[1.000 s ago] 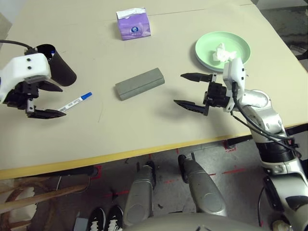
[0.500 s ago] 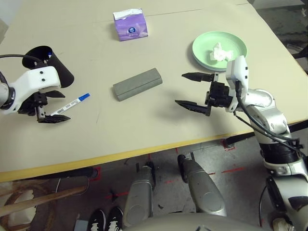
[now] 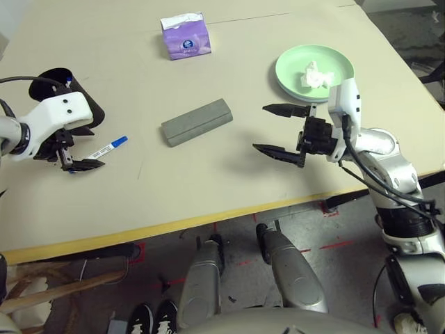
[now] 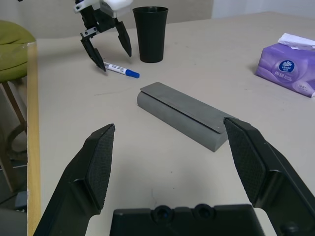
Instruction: Organize and tidy the items on the table.
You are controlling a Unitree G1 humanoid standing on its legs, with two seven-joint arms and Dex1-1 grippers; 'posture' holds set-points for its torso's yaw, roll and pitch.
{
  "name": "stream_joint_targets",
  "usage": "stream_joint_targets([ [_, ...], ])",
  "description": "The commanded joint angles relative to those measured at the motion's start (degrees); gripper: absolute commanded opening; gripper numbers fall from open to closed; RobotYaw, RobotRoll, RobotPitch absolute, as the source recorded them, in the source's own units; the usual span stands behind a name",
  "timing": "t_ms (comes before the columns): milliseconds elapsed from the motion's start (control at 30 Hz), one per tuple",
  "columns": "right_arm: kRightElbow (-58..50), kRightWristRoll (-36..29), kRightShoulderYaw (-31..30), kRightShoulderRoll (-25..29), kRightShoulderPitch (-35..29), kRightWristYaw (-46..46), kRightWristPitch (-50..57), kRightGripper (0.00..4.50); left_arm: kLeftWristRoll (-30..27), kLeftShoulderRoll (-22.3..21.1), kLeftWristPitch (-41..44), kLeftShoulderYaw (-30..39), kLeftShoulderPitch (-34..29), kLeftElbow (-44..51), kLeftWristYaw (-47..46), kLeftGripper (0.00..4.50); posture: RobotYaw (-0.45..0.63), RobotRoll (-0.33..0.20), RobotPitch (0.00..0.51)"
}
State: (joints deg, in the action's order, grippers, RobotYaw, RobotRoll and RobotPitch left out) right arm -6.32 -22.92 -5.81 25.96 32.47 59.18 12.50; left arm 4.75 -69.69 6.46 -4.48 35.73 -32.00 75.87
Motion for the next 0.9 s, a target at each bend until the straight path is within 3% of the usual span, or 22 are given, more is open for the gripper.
stream_joint_targets([
  [33, -0.8, -0.7, 0.4, 0.3, 0.2, 0.2, 0.4, 4.50, 1.0, 0.9, 1.2, -1.2, -0.2, -2.0, 0.2, 4.46, -0.24, 0.000, 0.281],
  [767, -2.5, -2.3, 1.6, 1.9, 1.2, -0.6, 1.6, 4.50, 2.1, 3.5, -1.8, -1.9, 0.1, -9.5, -1.1, 4.46, -0.26, 0.000, 0.258],
  [900, -2.7, -2.5, 1.6, 1.8, 1.3, -0.9, 1.9, 4.50, 2.0, 3.3, -1.7, -1.8, 0.2, -9.9, -0.5, 3.59, -0.26, 0.000, 0.257],
])
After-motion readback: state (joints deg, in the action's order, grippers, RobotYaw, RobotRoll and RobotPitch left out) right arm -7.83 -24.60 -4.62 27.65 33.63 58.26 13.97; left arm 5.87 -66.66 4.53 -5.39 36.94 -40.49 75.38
